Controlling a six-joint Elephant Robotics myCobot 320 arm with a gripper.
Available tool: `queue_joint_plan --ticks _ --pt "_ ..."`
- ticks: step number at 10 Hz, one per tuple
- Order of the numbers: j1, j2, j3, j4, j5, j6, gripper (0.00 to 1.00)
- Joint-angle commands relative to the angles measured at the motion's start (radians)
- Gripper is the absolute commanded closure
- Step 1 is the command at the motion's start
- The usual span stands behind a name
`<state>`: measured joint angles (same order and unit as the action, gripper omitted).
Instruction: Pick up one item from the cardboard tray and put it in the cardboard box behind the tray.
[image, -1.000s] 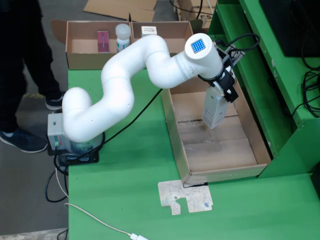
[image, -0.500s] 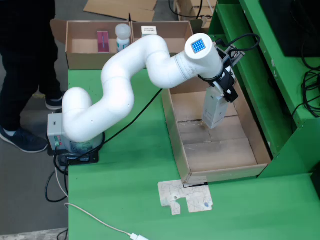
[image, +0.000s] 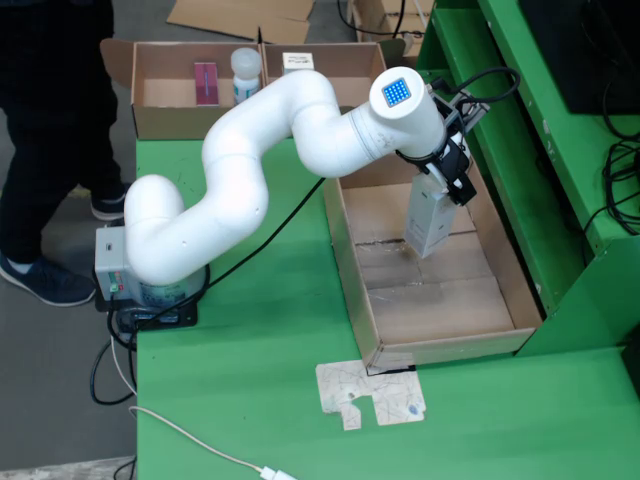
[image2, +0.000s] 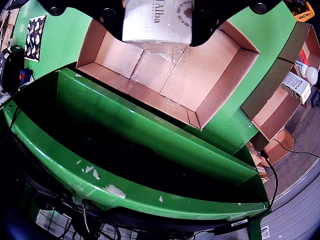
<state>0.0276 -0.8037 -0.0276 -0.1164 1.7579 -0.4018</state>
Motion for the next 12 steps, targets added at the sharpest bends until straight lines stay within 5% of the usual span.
queue_joint_plan --ticks 1,2,3,7,8,12 --pt "-0.006 0.047 0.028 0.012 0.007 0.000 1.00" --pt "-0.006 0.047 0.028 0.012 0.007 0.000 1.00" --pt "-0.052 0.122 0.028 -0.181 0.063 -0.048 1.00" --pt "-0.052 0.122 0.028 -0.181 0.063 -0.048 1.00" --pt "-0.148 0.259 0.028 -0.449 0.089 -0.165 1.00" --pt "-0.180 0.337 0.028 -0.579 0.083 -0.203 1.00"
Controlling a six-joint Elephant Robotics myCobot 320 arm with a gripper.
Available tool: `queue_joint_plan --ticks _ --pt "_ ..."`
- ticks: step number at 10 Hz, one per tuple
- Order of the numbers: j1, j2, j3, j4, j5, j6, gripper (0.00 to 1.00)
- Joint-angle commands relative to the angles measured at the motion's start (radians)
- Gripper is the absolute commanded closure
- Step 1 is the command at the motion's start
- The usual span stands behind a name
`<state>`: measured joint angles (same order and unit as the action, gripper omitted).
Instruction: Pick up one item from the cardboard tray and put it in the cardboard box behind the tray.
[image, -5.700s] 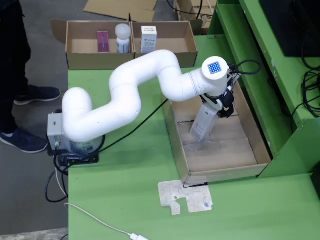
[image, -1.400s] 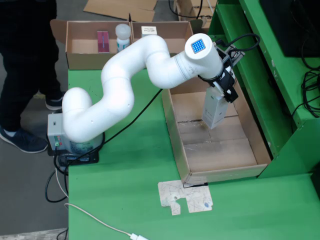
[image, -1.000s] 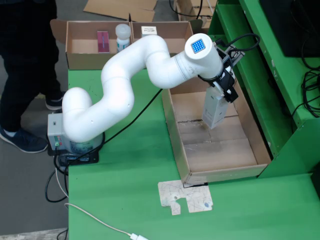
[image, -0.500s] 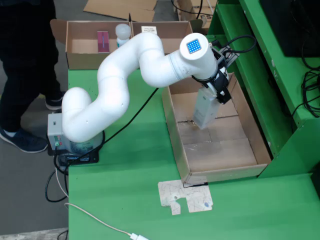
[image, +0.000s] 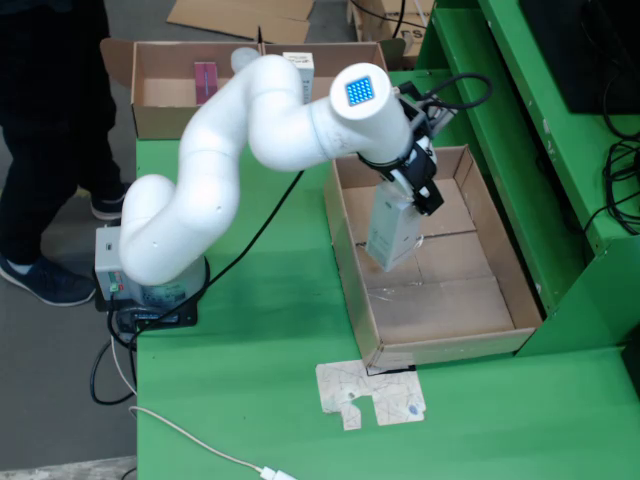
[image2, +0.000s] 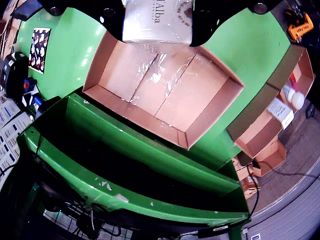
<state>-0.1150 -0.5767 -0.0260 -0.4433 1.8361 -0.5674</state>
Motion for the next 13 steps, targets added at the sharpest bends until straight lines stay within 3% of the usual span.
queue_joint_plan --ticks 1,3,4,7,13 --pt "-0.037 0.110 0.026 -0.252 0.004 -0.038 1.00" --pt "-0.052 0.130 0.026 -0.288 0.003 -0.056 1.00" --pt "-0.062 0.222 0.026 -0.451 -0.005 -0.081 1.00" --pt "-0.059 0.241 0.026 -0.483 -0.001 -0.083 1.00" --pt "0.059 0.317 0.026 -0.593 0.022 0.014 1.00"
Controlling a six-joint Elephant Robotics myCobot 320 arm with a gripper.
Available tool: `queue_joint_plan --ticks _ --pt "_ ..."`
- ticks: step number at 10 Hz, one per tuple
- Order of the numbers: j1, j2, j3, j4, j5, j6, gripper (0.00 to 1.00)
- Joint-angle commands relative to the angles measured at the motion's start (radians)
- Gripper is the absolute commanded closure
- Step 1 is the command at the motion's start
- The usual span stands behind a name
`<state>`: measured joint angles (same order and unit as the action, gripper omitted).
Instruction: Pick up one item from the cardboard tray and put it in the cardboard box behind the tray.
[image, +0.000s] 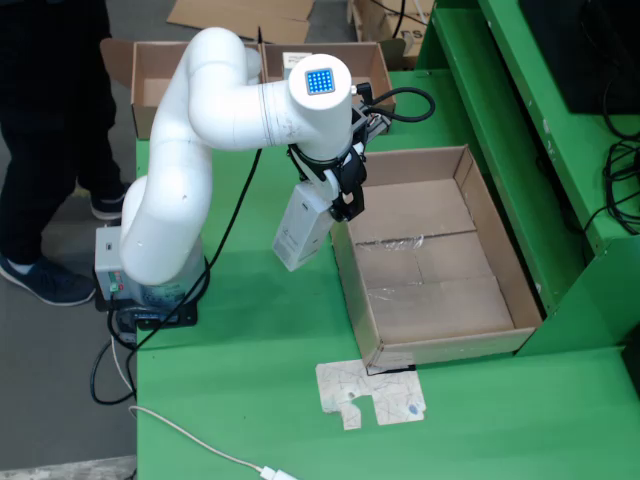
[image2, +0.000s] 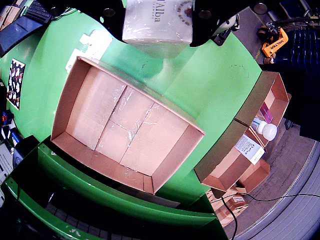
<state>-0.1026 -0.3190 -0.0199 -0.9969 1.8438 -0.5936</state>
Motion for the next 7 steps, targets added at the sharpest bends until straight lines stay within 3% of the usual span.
queue_joint_plan --ticks 1,7 --pt "0.047 0.059 0.020 -0.039 0.014 0.040 1.00" --pt "0.215 0.100 0.020 -0.072 0.023 0.205 1.00"
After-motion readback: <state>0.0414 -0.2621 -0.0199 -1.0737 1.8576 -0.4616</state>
